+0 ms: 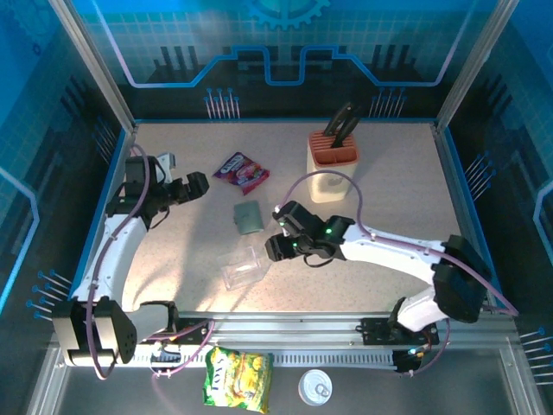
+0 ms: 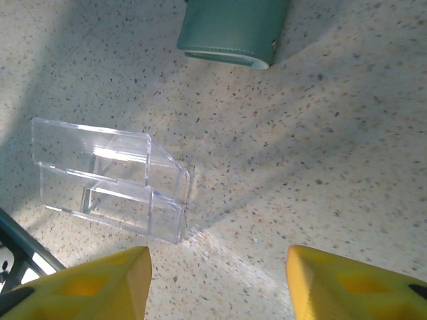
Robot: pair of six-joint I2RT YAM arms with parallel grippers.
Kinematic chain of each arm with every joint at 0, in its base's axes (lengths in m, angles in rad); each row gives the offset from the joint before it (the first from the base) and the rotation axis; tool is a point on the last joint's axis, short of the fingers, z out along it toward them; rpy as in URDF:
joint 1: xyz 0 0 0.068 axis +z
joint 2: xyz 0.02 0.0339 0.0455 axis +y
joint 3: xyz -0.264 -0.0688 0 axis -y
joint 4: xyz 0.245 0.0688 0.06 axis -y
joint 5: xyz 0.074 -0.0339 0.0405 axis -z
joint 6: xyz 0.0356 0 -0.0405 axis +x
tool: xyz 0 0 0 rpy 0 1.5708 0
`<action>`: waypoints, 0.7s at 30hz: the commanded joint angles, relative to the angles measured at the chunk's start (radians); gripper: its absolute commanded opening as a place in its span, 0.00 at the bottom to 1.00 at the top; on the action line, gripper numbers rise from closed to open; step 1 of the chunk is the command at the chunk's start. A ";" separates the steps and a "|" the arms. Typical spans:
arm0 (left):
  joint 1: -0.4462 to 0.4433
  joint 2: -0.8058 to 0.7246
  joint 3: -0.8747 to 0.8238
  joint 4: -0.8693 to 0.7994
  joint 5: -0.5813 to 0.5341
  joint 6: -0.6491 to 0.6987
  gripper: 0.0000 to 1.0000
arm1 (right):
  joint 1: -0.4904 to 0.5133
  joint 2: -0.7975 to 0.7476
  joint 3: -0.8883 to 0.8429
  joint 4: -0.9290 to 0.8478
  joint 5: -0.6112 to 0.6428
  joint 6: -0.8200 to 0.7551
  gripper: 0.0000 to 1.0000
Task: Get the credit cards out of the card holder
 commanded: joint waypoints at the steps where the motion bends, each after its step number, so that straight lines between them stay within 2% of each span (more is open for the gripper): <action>1: 0.021 -0.013 -0.038 -0.018 -0.045 -0.024 0.99 | 0.033 0.073 0.093 -0.053 -0.010 0.023 0.53; 9: 0.021 -0.026 -0.052 -0.025 -0.066 -0.030 0.99 | 0.092 0.228 0.256 -0.113 0.015 0.030 0.38; 21: 0.022 -0.029 -0.057 -0.014 -0.098 -0.041 0.99 | 0.104 0.342 0.375 -0.162 0.020 0.011 0.29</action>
